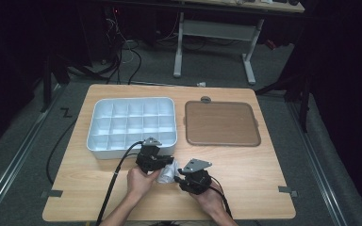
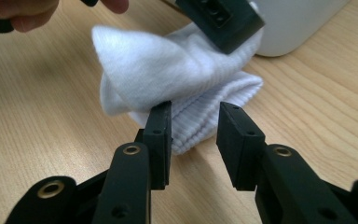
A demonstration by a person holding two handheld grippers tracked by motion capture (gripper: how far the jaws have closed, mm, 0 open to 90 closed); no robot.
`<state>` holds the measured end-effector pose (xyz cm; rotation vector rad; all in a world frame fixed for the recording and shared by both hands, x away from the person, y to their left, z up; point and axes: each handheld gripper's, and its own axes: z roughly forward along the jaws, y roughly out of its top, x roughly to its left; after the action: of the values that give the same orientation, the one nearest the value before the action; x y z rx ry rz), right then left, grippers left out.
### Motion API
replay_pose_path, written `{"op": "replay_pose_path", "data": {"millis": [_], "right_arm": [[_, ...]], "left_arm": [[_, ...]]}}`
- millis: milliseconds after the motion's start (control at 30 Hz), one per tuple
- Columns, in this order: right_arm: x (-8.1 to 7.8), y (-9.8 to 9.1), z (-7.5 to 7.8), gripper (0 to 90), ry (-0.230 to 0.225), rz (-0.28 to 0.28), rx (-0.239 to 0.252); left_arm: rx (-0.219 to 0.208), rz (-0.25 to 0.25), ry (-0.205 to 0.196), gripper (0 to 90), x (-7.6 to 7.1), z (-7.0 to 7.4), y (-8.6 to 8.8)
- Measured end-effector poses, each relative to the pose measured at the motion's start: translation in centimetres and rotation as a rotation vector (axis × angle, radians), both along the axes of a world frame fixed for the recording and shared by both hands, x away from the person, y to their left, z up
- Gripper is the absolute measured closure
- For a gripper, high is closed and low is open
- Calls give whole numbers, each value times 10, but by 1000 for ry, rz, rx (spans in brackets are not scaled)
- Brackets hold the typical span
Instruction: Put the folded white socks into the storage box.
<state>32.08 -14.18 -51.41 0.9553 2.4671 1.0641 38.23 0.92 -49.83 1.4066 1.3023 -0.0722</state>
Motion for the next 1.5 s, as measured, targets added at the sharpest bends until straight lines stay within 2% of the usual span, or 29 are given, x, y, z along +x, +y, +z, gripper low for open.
{"op": "replay_pose_path", "data": {"millis": [133,300,467,600,633,767,833,933,1000,1067,1233,1367,1500], "right_arm": [[3,5,-8,672,12,4,-33],[8,6,-11,683,16,15,-24],[15,11,-11,695,21,26,-36],[20,11,-13,704,25,22,-17],[21,11,-13,704,26,23,-16],[21,10,-13,704,28,26,-15],[21,10,-14,703,30,25,-11],[21,10,-13,683,37,16,-11],[21,8,-12,671,38,10,-12],[20,7,-10,669,38,3,-10],[16,3,-4,674,27,-4,6],[14,-2,1,731,36,-4,11],[12,-9,10,781,20,-10,23]], "left_arm": [[20,-3,-6,846,-1,-2,0],[26,20,-1,846,0,-5,6],[60,50,-24,845,1,-6,10],[85,58,-48,845,3,-12,8],[87,52,-44,845,3,-14,7],[159,22,-82,845,3,-15,0],[171,20,-98,843,1,-15,-2],[156,19,-113,825,-1,-14,0],[134,19,-120,751,-4,-12,1],[131,20,-122,670,-6,-9,1],[109,29,-140,565,-8,-2,3],[90,40,-145,525,-7,2,7],[68,49,-154,503,-8,7,12]]}}
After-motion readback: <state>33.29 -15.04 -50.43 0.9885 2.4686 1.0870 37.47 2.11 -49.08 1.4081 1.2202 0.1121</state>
